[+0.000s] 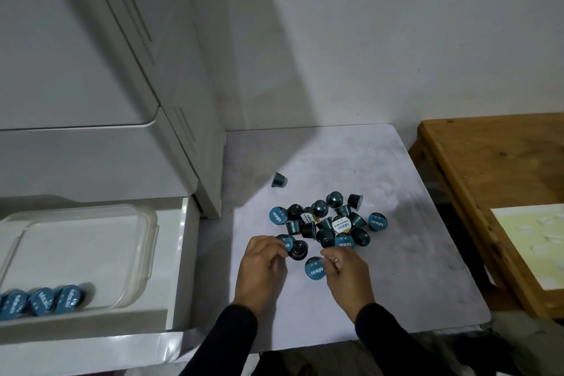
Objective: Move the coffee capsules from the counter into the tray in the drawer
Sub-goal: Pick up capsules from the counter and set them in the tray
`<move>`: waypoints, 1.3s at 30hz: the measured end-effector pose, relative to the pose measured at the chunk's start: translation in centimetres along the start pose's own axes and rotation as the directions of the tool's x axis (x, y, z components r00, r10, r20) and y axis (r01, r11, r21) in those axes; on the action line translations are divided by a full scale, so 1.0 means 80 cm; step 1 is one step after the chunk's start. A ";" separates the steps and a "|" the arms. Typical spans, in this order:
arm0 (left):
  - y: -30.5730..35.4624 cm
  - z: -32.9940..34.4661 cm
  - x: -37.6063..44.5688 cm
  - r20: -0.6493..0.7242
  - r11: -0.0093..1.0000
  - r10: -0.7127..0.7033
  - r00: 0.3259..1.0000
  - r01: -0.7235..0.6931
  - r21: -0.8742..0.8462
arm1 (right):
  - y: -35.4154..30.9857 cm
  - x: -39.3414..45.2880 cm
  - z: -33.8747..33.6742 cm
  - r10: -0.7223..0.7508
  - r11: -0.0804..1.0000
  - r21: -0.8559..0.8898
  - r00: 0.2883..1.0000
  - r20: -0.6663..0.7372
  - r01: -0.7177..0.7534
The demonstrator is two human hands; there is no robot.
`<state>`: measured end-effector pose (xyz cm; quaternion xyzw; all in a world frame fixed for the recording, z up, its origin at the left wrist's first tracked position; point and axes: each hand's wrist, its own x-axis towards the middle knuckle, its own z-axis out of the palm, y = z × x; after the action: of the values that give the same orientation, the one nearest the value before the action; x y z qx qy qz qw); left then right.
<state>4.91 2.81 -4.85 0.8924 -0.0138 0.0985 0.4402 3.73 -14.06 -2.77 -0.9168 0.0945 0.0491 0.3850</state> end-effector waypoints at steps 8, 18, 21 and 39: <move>0.026 -0.003 0.006 0.070 0.943 -0.308 0.949 0.314 -0.106 | -0.002 -0.002 0.006 0.076 0.988 0.132 0.995 0.064 -0.084; 0.038 -0.008 0.007 0.028 0.874 -0.415 0.909 0.408 -0.264 | -0.014 -0.008 -0.022 0.143 0.930 0.320 0.979 0.142 -0.182; 0.058 -0.025 0.012 0.024 0.887 -0.375 0.927 0.366 -0.282 | -0.031 -0.006 -0.041 0.077 0.929 0.355 0.993 0.090 -0.104; 0.000 -0.398 0.052 0.222 0.982 -0.180 0.958 0.186 -0.009 | -0.332 -0.039 0.034 -0.407 0.875 0.432 0.815 0.413 0.218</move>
<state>3.79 28.17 14.81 0.8885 0.0185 -0.0424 0.4565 6.25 6.50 14.33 -0.7882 -0.1537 0.1971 0.5624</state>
